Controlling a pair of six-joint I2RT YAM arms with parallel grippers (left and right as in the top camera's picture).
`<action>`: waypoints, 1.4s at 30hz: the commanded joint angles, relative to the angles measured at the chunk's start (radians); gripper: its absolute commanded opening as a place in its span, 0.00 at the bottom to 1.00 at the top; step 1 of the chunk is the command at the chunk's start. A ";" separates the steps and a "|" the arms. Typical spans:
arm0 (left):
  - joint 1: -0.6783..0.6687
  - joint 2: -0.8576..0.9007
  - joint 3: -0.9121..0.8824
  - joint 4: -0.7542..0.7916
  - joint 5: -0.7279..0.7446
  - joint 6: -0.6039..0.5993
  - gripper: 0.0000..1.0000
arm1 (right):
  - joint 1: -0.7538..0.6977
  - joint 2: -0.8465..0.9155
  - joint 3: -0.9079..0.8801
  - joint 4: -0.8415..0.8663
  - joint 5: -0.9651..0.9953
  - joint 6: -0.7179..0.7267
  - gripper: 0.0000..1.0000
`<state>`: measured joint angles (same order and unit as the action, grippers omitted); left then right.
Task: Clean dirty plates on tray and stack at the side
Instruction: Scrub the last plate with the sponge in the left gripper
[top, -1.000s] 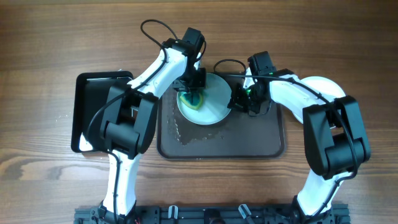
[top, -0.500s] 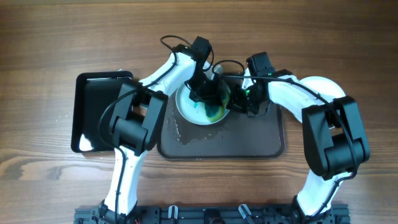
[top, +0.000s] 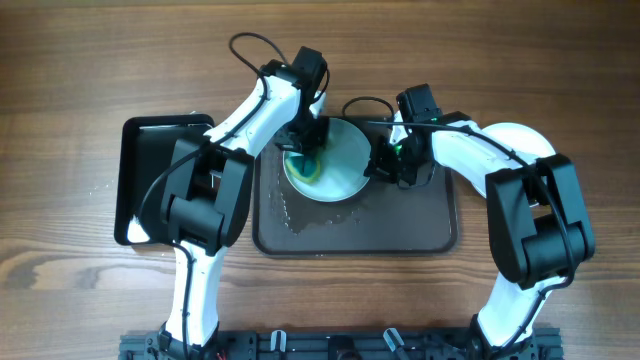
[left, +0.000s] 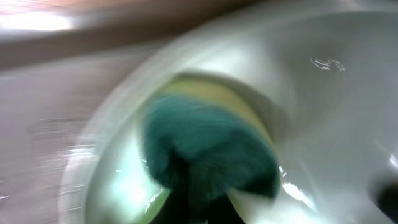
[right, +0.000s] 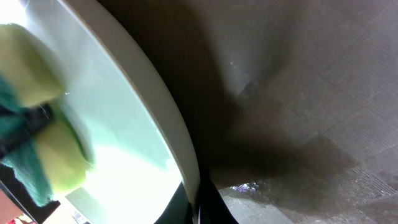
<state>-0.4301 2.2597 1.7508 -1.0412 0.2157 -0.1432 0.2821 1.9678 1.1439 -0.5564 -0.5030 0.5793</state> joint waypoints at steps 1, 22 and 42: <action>-0.042 0.056 -0.031 -0.014 0.412 0.259 0.04 | 0.003 0.045 -0.040 -0.011 0.076 -0.002 0.04; -0.051 0.055 -0.031 0.085 0.566 0.219 0.04 | 0.002 0.045 -0.040 -0.012 0.076 -0.004 0.04; -0.102 0.056 -0.030 -0.041 0.186 0.066 0.04 | 0.002 0.045 -0.040 -0.012 0.076 -0.003 0.04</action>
<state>-0.5026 2.2601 1.7565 -1.0927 -0.0956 -0.4942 0.2985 1.9663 1.1408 -0.5499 -0.5064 0.5819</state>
